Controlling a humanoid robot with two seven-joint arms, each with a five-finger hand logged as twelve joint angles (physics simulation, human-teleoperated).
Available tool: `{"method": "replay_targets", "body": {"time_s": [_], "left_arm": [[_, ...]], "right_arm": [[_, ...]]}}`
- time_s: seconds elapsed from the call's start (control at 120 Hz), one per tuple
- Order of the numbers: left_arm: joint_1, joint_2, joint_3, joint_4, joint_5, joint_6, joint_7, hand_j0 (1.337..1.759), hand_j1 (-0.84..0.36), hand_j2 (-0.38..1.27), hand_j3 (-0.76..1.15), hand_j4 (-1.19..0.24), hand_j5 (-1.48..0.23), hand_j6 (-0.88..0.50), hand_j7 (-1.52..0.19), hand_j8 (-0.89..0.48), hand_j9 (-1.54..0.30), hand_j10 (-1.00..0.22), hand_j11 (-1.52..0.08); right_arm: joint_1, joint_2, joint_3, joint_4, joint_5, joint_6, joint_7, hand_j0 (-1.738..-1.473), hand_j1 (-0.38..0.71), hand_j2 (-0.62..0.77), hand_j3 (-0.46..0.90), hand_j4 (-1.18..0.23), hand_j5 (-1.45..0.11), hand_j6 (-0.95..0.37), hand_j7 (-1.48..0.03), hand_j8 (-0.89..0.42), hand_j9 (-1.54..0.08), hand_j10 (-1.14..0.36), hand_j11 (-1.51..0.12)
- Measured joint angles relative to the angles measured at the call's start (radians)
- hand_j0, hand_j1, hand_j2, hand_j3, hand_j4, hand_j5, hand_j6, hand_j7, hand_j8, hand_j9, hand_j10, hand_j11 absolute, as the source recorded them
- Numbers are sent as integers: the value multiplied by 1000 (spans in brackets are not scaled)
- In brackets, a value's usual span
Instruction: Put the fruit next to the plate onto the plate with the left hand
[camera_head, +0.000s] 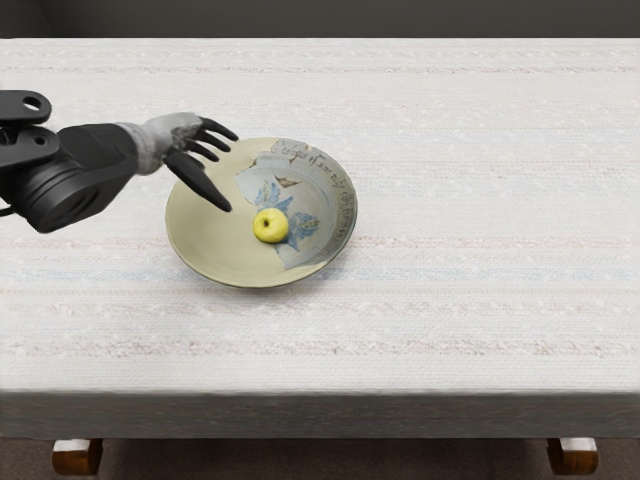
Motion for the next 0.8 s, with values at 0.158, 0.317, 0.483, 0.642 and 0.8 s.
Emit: {"method": "replay_targets", "body": {"time_s": [0.158, 0.317, 0.483, 0.642, 0.8], "left_arm": [[156, 159, -175, -3, 0, -226, -43, 1658, 11, 61, 0, -283, -368, -283, -368, -282, -368, -284, -368], [384, 257, -409, 2, 5, -456, -55, 1658, 11, 59, 0, -283, -367, -283, -367, -283, -367, -283, -367], [580, 319, -671, 18, 7, -684, -58, 1658, 9, 59, 0, -285, -370, -285, -370, -285, -370, -285, -370], [822, 354, -939, 30, 0, -866, -58, 1658, 6, 60, 0, -288, -374, -288, -374, -288, -374, -288, -373], [897, 354, -1113, 38, -23, -912, -58, 1658, 3, 60, 0, -290, -377, -291, -377, -290, -376, -290, -376]], "right_arm": [[0, 0, 0, 0, 0, 0, 0, -1658, -303, -7, 0, -39, -50, -39, -50, -39, -50, -39, -50], [0, 0, 0, 0, 0, 0, 0, -1658, -303, -8, 0, -39, -50, -39, -50, -39, -50, -39, -50], [0, 0, 0, 0, 0, 0, 0, -1658, -303, -7, 0, -39, -50, -39, -50, -39, -50, -39, -50], [0, 0, 0, 0, 0, 0, 0, -1658, -303, -7, 0, -39, -50, -39, -50, -39, -50, -39, -50], [0, 0, 0, 0, 0, 0, 0, -1658, -303, -7, 0, -39, -50, -39, -50, -39, -50, -39, -50]]}}
